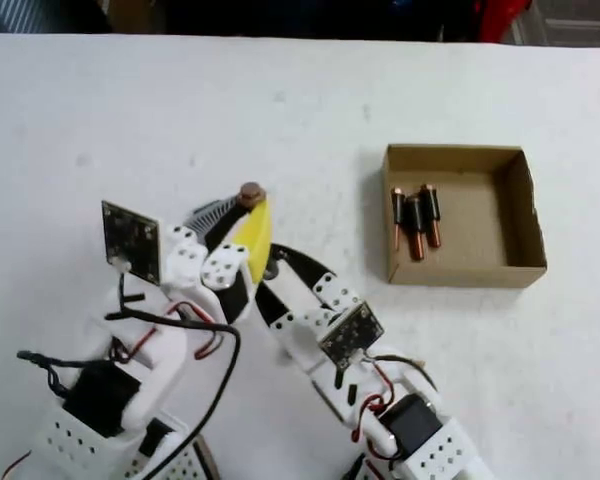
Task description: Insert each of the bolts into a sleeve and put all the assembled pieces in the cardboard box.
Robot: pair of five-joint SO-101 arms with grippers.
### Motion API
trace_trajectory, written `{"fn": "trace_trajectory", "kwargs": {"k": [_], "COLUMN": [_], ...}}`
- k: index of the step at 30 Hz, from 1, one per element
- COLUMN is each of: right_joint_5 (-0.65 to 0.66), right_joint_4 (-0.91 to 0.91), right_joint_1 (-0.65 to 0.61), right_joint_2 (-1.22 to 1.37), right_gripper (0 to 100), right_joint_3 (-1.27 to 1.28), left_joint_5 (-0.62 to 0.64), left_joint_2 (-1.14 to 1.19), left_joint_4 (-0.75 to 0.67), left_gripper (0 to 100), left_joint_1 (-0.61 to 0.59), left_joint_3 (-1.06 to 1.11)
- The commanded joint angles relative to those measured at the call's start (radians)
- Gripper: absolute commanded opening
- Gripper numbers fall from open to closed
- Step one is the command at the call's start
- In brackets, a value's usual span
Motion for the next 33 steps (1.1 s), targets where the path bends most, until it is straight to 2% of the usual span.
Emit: {"fn": "trace_trajectory", "kwargs": {"k": [1, 10, 19, 26, 29, 33], "right_joint_5": [0.009, 0.009, 0.012, 0.015, 0.015, 0.017], "right_joint_4": [-0.008, -0.008, -0.008, -0.005, -0.004, -0.002], "right_joint_1": [-0.007, -0.005, -0.005, -0.005, -0.005, -0.005], "right_joint_2": [-0.012, -0.012, -0.012, -0.012, -0.012, -0.012], "right_gripper": [1.7, 1.7, 1.7, 1.7, 1.7, 1.7], "right_joint_3": [0.008, 0.008, 0.008, 0.008, 0.008, 0.008], "left_joint_5": [-0.011, -0.011, -0.02, -0.08, -0.081, -0.075], "left_joint_2": [0.002, 0.002, 0.002, 0.002, 0.002, 0.002], "left_joint_4": [0.021, 0.187, 0.18, 0.146, 0.146, 0.152], "left_gripper": [2, 2, 2, 2, 9, 28], "left_joint_1": [0.024, 0.024, 0.022, 0.022, 0.019, 0.015], "left_joint_3": [-0.008, -0.006, 0.095, 0.101, 0.1, 0.1]}}
